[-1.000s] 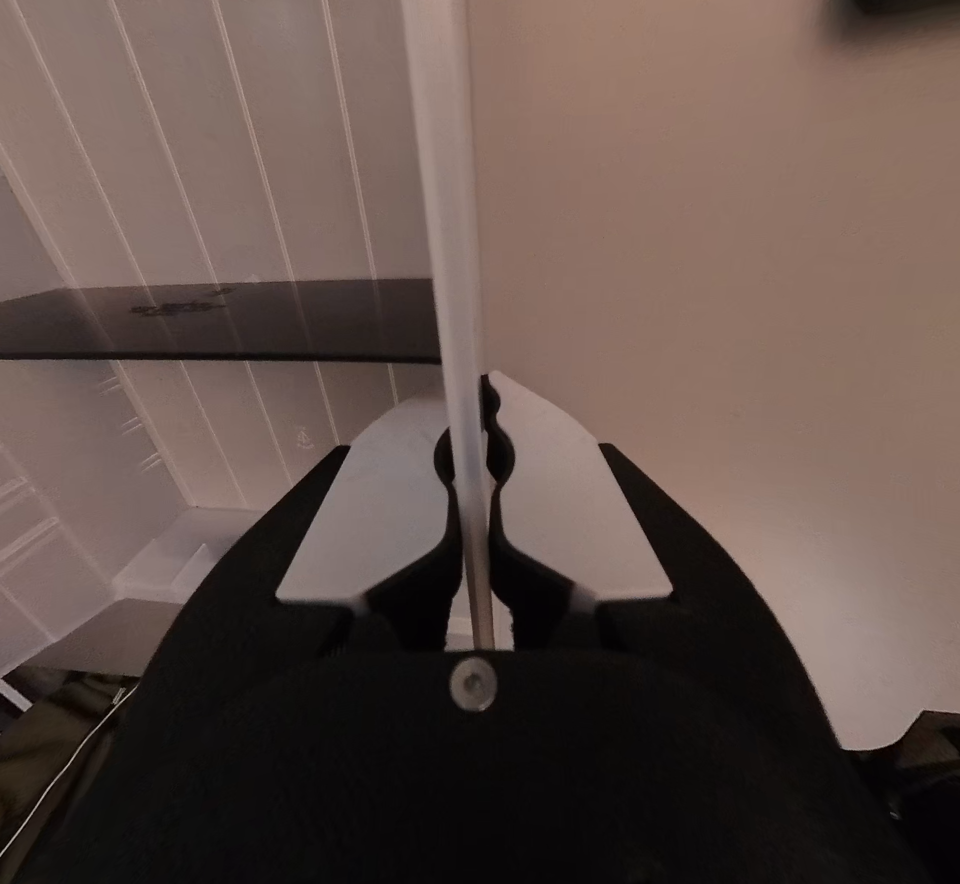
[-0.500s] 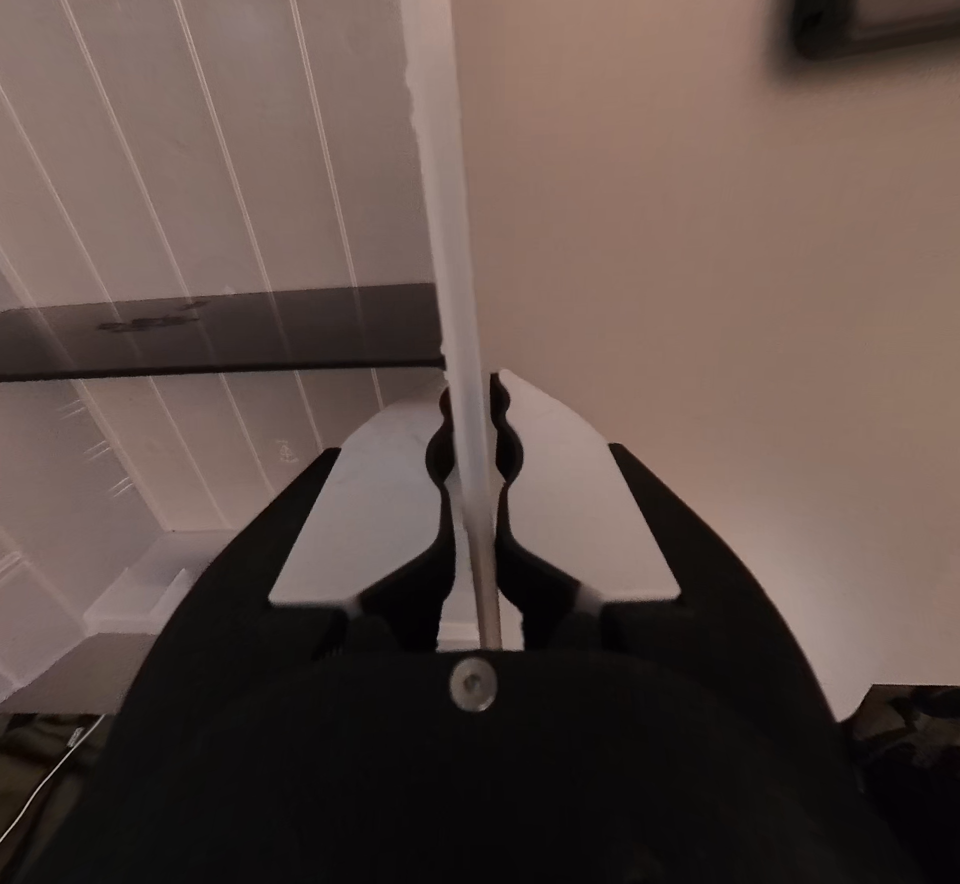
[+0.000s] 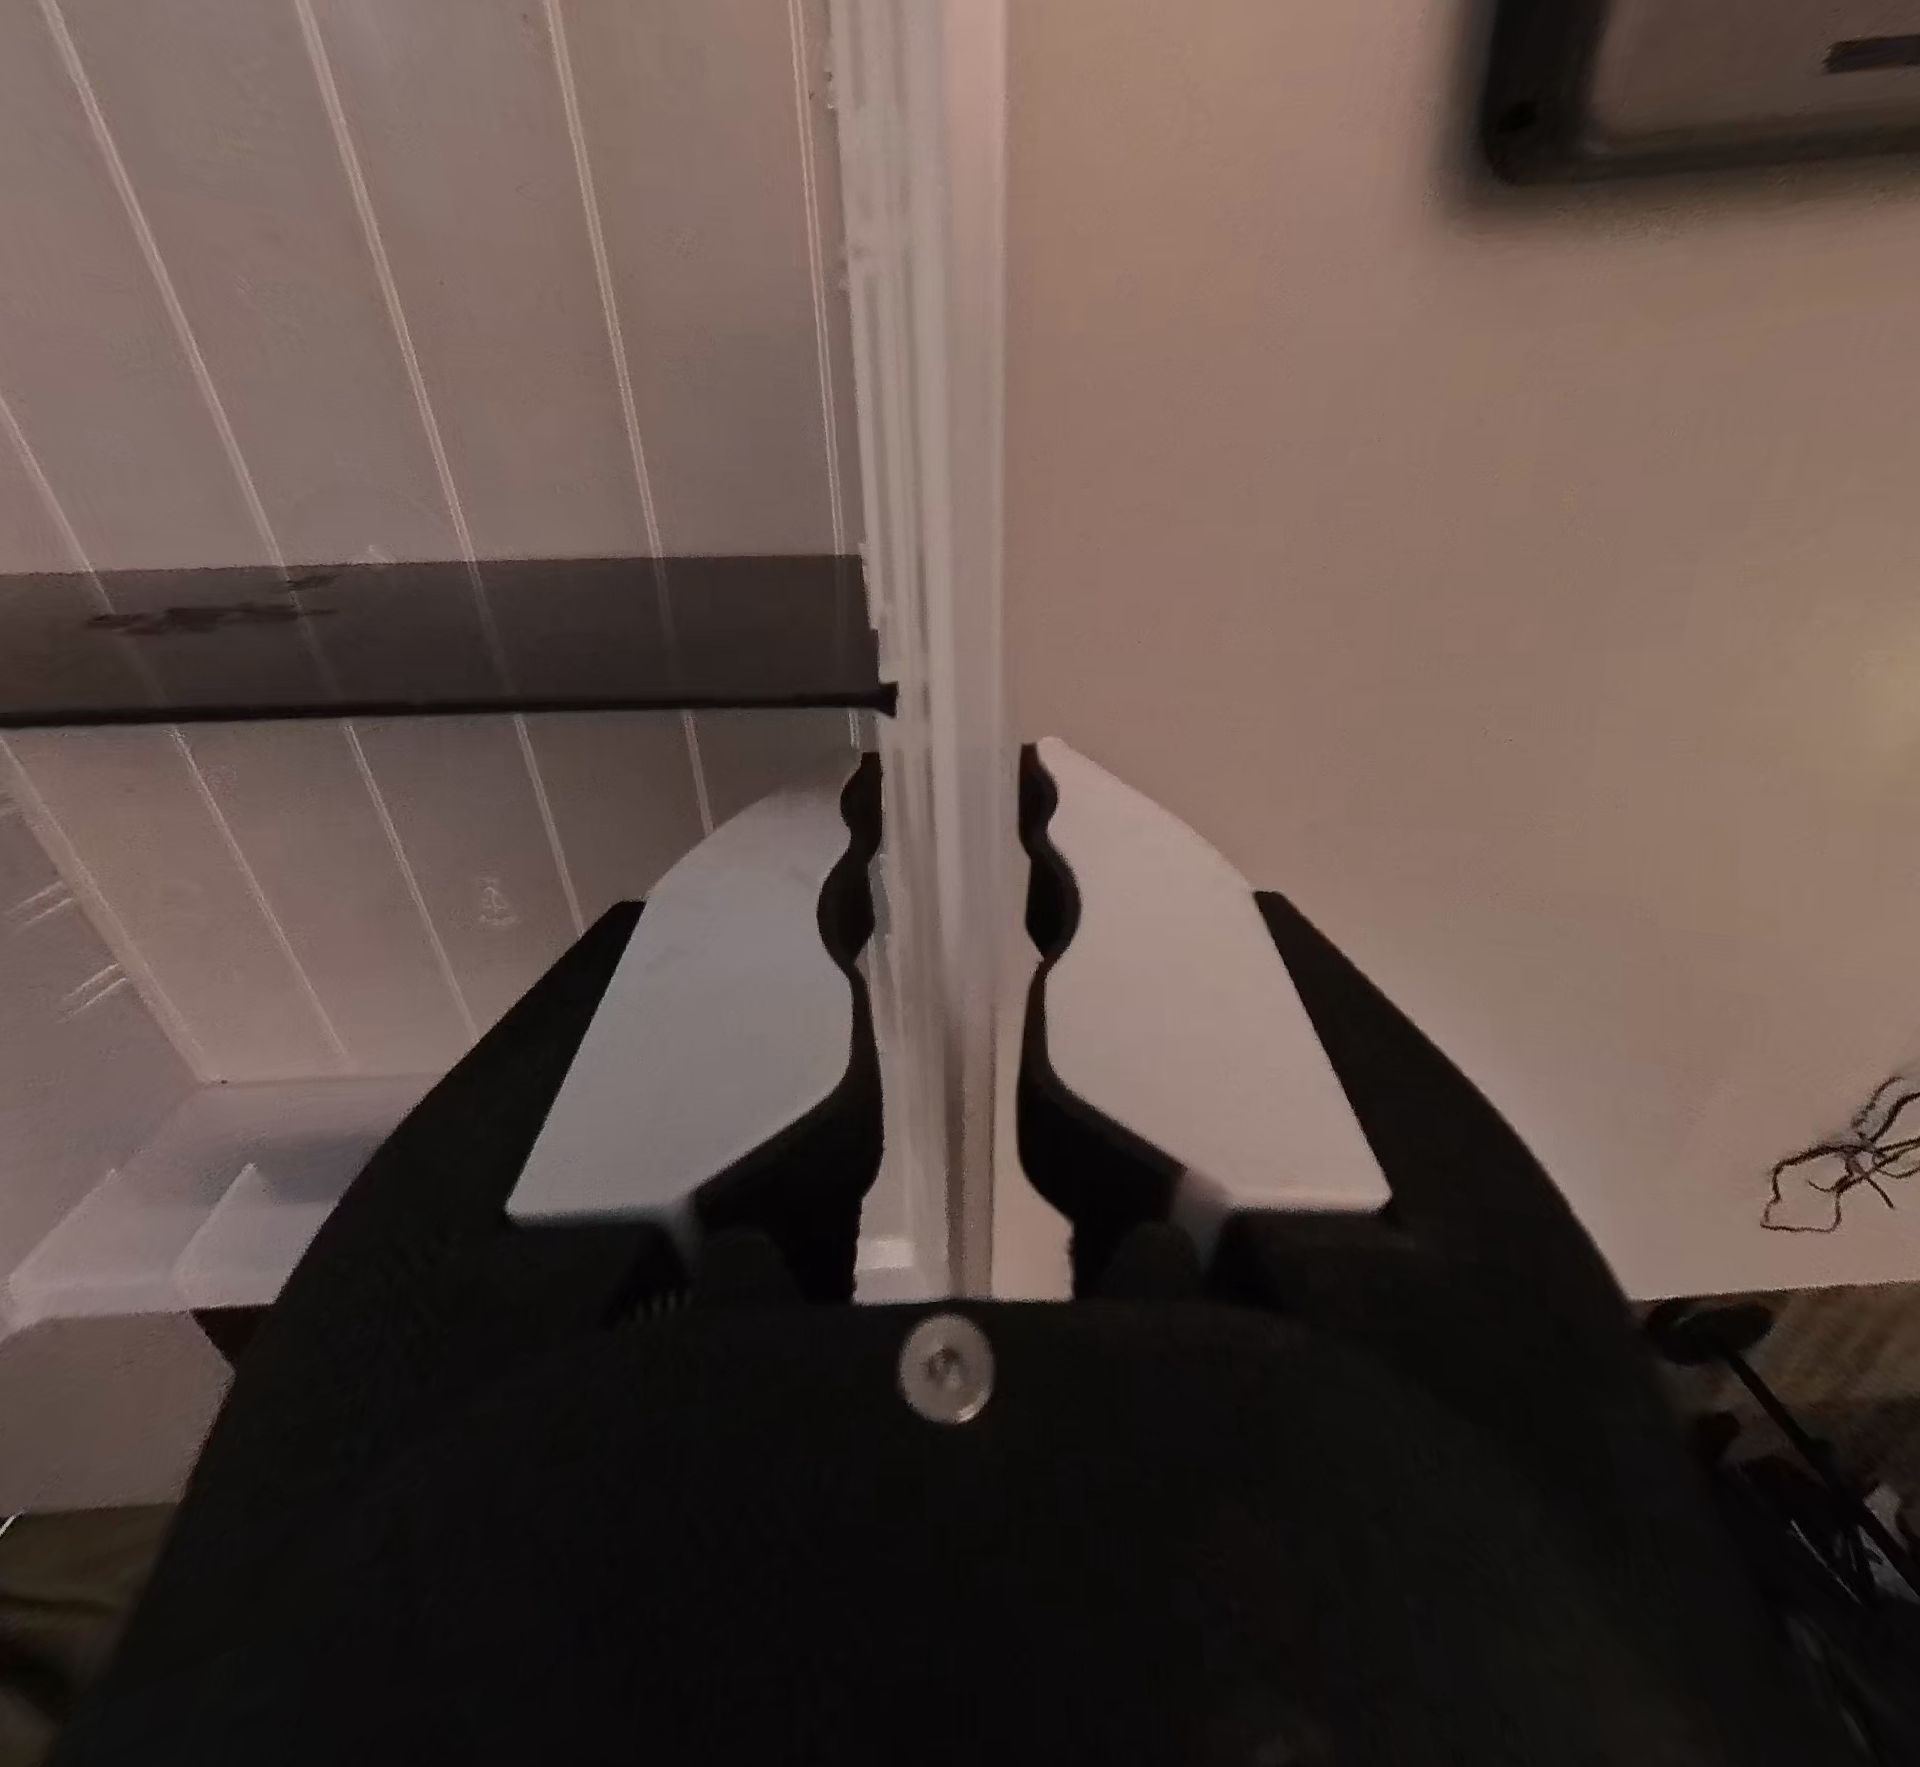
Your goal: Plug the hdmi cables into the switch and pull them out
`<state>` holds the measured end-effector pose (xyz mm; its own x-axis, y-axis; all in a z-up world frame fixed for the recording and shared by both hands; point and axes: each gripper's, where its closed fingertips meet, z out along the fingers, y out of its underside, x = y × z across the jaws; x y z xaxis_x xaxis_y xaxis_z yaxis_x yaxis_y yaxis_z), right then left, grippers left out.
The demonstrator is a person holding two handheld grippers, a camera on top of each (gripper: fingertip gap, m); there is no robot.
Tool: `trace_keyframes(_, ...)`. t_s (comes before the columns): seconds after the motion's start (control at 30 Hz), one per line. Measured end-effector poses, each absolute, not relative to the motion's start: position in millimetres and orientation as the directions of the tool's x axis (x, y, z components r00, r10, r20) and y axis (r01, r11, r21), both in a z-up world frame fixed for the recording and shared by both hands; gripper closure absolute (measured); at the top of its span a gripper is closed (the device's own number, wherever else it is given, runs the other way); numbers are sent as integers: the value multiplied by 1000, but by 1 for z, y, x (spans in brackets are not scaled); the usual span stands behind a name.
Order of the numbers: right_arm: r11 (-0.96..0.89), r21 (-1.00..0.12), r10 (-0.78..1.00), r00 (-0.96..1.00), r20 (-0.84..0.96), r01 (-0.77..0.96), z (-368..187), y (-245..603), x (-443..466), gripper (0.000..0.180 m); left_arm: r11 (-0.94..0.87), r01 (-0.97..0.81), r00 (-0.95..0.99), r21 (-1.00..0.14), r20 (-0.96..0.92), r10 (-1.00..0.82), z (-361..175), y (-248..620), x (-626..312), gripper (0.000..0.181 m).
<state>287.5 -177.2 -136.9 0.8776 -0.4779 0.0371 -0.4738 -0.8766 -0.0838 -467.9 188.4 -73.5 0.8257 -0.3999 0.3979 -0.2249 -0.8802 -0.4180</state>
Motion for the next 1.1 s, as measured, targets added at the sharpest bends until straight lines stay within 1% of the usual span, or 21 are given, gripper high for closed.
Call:
trace_keyframes(0.1, -876, -134, -473, 880, 47, -464, -125, -174, 290, 152, -888, -217, 828, -406, 406, -387, -73, 186, -468, 172)
trace_keyframes(0.2, -877, -199, -458, 887, 65, -438, -106, -171, 293, 149, -897, -153, 831, -415, 438, -344, -66, 189, -469, 171)
trace_keyframes(0.3, -870, -275, -447, 890, 94, -408, -81, -169, 294, 144, -844, -69, 840, -531, 426, -336, -37, 202, -474, 159)
trace_keyframes(0.37, -858, -356, -435, 892, 122, -369, -57, -164, 292, 142, -761, -73, 820, -644, 396, -414, -10, 206, -467, 154)
trace_keyframes(0.4, -847, -412, -424, 895, 139, -337, -43, -160, 289, 142, -701, -93, 804, -707, 362, -472, 5, 208, -460, 149)
trace_keyframes(0.43, -825, -487, -408, 898, 163, -287, -25, -152, 285, 143, -632, -123, 792, -765, 308, -527, 19, 210, -452, 145)
trace_keyframes(0.5, -722, -684, -364, 898, 247, -105, 22, -128, 271, 145, -468, -218, 785, -856, 131, -606, 38, 217, -437, 138)
trace_keyframes(0.57, -529, -842, -335, 884, 325, 108, 73, -105, 240, 145, -296, -356, 770, -886, -98, -631, 43, 224, -421, 125)
trace_keyframes(0.6, -419, -883, -326, 873, 362, 209, 96, -96, 221, 144, -220, -424, 766, -879, -219, -604, 42, 230, -414, 114)
trace_keyframes(0.63, -317, -896, -321, 854, 409, 310, 115, -90, 200, 139, -151, -494, 763, -856, -344, -548, 42, 237, -411, 103)
trace_keyframes(0.7, -142, -851, -350, 779, 521, 505, 148, -82, 158, 129, -49, -622, 710, -781, -537, -456, 41, 246, -403, 112)
trace_keyframes(0.77, -56, -756, -411, 675, 612, 652, 169, -76, 120, 127, 0, -661, 673, -750, -593, -443, 43, 246, -387, 115)
trace_keyframes(0.8, -39, -712, -436, 629, 644, 702, 176, -72, 104, 127, 19, -663, 661, -748, -598, -454, 45, 244, -379, 113)
trace_keyframes(0.87, 5, -642, -467, 570, 677, 767, 185, -64, 71, 128, 63, -691, 628, -721, -640, -443, 50, 240, -369, 111)
trace_keyframes(0.97, 94, -569, -454, 543, 706, 817, 193, -49, 25, 134, 113, -719, 600, -686, -694, -399, 59, 237, -363, 111)
trace_keyframes(1.1, 126, -532, -445, 527, 724, 837, 205, -33, -7, 136, 121, -719, 613, -684, -706, -355, 69, 236, -366, 109)
